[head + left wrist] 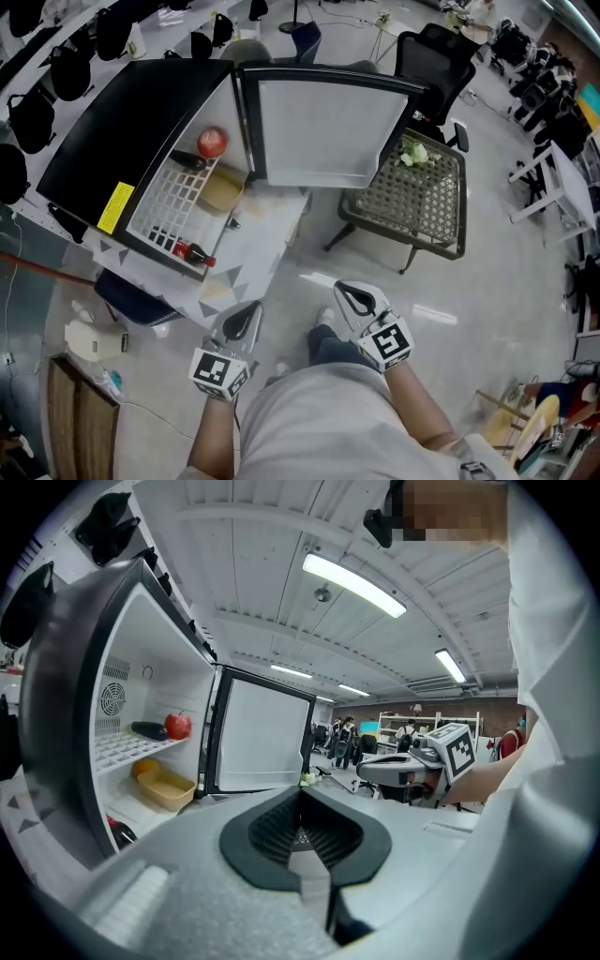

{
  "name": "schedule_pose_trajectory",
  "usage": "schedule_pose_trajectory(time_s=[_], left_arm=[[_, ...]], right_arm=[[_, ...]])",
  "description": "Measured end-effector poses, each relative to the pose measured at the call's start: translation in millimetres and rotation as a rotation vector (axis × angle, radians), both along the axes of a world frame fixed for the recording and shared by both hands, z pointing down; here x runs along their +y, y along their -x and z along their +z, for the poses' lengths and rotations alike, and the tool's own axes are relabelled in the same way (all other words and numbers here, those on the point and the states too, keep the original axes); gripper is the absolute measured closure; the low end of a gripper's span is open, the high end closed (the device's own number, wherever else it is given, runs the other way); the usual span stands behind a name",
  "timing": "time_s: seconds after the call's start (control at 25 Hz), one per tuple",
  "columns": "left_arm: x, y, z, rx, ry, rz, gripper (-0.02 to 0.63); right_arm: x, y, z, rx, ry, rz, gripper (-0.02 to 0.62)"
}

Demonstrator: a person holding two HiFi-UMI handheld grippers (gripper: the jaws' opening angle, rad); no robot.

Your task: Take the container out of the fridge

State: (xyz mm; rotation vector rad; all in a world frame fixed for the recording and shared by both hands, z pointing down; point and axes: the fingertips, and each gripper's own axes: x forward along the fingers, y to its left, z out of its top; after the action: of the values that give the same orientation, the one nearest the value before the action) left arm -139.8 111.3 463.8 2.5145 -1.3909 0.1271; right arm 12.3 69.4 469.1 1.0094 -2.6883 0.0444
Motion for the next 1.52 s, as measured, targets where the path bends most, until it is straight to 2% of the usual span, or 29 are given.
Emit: schedule_pose_trajectory(time_s=[0.52,0.84,1.12,1.52], left_arm=[[-113.5,-52.1,-0.9,-0.055,0.033,-0.101,0.598],[-164.7,-65.1,7.9,-0.107,0.076,-0.189,0.598],[-193.1,-50.4,25.3,-0.182,0.147,-0.219,0.598],[-234.7,2.7,64.9,-0.262,0.242,-0.235,0.598]], right_arm=[[-118.4,-54.8,-4.5,-0.067,0.015,-0.087,0.592],[-169.1,-87.8,-1.0,-0.087,0.028,-0.096,0.592],[-186.2,-88.0,3.6,-0.078,0.064,-0.099,0.592],[-221.1,-68.1,3.7,-0.033,0.073,-0.052,0.592]])
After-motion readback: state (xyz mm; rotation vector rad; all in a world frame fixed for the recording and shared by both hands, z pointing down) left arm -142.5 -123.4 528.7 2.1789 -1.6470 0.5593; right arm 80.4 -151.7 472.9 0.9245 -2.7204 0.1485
